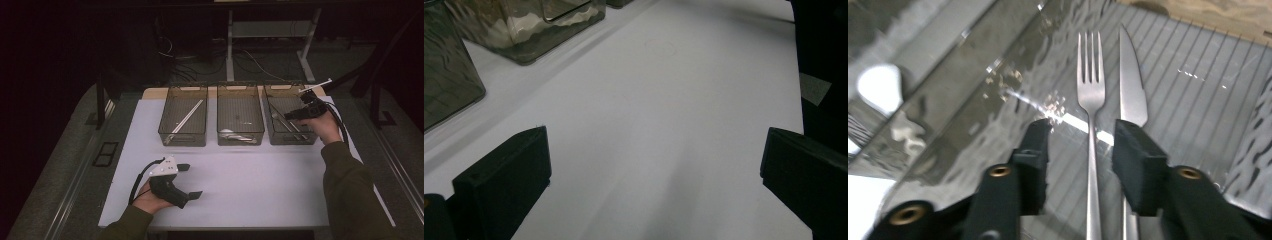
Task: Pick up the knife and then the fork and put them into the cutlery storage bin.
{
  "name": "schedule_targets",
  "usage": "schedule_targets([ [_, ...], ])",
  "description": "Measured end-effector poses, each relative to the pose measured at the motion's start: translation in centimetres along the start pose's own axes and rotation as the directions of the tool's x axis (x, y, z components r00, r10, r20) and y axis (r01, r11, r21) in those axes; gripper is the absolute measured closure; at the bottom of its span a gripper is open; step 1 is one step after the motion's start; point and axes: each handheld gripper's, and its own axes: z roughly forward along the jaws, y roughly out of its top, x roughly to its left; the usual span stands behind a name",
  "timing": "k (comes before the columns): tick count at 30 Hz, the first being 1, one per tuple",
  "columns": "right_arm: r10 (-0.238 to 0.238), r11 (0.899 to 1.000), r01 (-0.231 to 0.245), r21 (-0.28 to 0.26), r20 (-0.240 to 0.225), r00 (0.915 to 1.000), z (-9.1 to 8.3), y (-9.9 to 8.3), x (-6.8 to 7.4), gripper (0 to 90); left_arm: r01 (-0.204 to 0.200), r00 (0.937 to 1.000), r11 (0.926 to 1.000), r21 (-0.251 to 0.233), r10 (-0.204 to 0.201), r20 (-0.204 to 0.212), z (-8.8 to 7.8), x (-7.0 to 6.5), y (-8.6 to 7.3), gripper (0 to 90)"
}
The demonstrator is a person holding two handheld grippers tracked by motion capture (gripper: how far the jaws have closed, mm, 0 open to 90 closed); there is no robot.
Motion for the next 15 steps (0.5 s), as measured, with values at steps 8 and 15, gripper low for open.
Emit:
schedule_targets([
  [8,0.010,0.997,-0.012,-0.078,-0.030,0.9995,-1.2,0.1,0.0,38.7,0.001,1.0000,1.0000,-0.001,-0.001,-0.001,0.0,0.1,0.0,0.0],
  [15,0.013,0.986,-0.023,-0.166,-0.063,0.9979,-2.3,-0.1,0.2,28.5,0.002,1.0000,1.0000,-0.008,-0.002,-0.003,0.0,0.3,0.2,0.0],
])
